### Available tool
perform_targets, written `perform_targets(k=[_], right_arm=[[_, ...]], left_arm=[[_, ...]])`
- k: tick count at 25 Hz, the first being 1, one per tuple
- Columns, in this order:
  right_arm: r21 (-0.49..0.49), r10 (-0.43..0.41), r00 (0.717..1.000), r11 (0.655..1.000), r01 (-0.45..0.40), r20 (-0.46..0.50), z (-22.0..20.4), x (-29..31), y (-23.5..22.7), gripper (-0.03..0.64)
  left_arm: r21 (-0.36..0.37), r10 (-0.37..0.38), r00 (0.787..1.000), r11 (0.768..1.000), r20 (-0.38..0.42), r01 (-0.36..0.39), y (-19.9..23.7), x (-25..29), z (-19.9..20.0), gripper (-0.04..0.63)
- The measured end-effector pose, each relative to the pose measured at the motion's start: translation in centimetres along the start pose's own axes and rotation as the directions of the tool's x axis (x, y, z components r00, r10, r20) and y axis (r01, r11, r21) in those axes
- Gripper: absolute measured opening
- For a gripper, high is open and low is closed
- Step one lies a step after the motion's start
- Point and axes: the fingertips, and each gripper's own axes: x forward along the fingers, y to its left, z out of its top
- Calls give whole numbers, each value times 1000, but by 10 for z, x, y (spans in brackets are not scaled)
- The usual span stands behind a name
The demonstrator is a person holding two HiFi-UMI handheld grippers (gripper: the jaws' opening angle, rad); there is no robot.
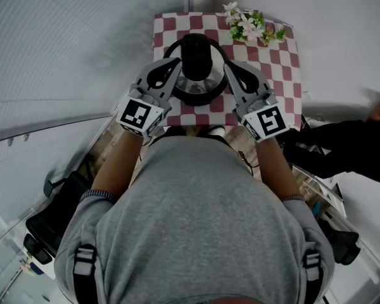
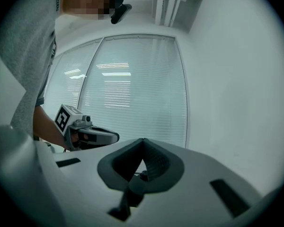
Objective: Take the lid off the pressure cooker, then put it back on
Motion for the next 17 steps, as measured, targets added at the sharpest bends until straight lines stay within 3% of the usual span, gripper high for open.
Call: perform_targets(k=[17], right_arm=[[-9, -6, 1000, 1000, 6, -9, -3, -1, -8, 6]], left_arm=[[30, 11, 1000, 1000, -19, -10, 12, 2, -2, 20]])
